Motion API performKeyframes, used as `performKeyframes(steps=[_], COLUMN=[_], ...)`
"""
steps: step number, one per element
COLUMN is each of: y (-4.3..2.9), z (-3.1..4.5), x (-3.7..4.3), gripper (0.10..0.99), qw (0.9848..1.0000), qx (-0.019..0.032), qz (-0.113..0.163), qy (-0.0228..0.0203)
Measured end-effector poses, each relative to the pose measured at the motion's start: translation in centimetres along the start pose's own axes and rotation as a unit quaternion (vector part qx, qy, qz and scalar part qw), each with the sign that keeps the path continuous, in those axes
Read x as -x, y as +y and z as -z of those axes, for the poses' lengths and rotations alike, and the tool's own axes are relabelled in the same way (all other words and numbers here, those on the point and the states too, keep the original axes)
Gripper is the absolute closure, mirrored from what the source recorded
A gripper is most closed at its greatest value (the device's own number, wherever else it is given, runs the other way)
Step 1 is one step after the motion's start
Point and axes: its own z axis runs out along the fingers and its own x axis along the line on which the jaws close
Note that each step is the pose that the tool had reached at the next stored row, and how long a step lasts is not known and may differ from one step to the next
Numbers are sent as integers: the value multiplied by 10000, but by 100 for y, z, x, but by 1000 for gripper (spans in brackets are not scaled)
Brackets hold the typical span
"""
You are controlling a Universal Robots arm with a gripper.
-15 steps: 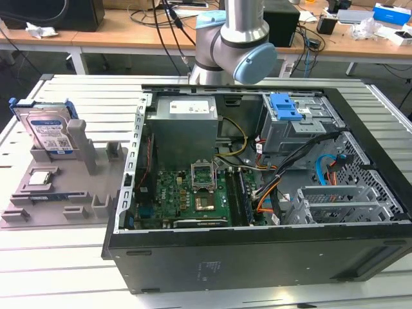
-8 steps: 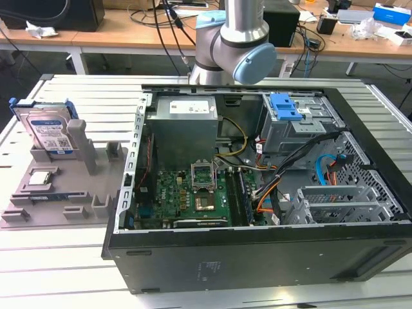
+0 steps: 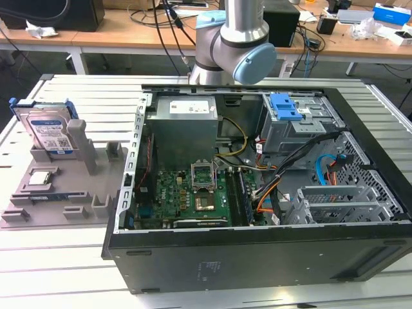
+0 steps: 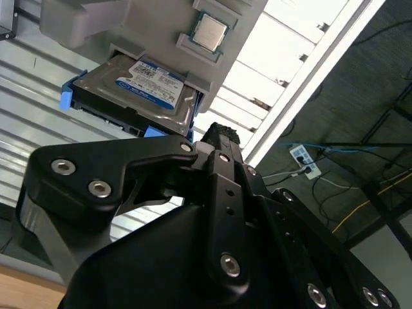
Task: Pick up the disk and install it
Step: 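Pick up the disk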
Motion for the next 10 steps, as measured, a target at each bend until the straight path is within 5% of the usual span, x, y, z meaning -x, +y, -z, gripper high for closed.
performKeyframes(steps=[6, 10], y=[-1, 0], z=[0, 0], x=[0, 1], gripper=[980, 980], qw=[9985, 9943], qx=[16, 32], qz=[540, 1065], qy=[33, 65])
